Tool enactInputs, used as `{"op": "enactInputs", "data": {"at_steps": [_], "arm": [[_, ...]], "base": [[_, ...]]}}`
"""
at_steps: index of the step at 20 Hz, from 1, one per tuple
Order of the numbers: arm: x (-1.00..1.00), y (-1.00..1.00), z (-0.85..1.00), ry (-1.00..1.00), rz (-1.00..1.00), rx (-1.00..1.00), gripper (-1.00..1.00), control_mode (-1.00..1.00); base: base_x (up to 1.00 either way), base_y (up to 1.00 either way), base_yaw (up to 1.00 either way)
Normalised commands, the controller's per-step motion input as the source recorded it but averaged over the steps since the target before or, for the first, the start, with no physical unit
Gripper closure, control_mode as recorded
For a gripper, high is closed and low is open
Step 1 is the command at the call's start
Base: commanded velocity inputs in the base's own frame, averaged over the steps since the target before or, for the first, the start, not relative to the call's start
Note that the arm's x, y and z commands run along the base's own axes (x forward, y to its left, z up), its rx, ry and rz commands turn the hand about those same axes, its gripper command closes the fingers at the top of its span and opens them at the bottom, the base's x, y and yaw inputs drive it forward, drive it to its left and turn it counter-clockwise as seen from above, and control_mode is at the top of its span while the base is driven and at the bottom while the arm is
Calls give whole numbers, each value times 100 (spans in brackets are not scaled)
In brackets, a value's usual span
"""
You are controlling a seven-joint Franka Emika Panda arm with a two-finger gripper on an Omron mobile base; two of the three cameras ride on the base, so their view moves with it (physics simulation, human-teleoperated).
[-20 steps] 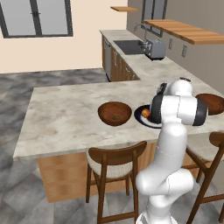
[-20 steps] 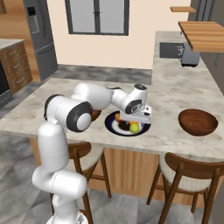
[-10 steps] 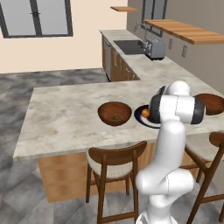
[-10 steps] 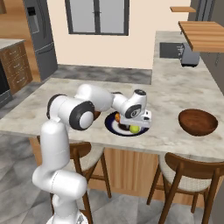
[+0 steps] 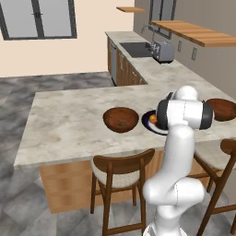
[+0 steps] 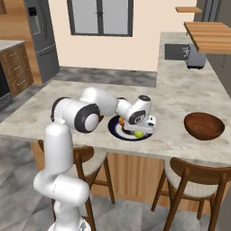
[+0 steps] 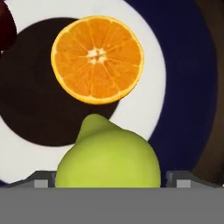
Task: Take the fruits from the plate on the dining counter and place two fruits in each bowl.
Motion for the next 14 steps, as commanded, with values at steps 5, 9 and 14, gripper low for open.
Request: {"op": "enactInputs", "data": {"at_steps": [5,9,14], "arm": [[0,0,-3,0,0,0,100,-100],[-11,0,44,0,-3,0,100,-100],[-34,43,91,1,-4,0,100,-100]], "base": [[0,0,0],[0,0,0],[0,0,0]]}}
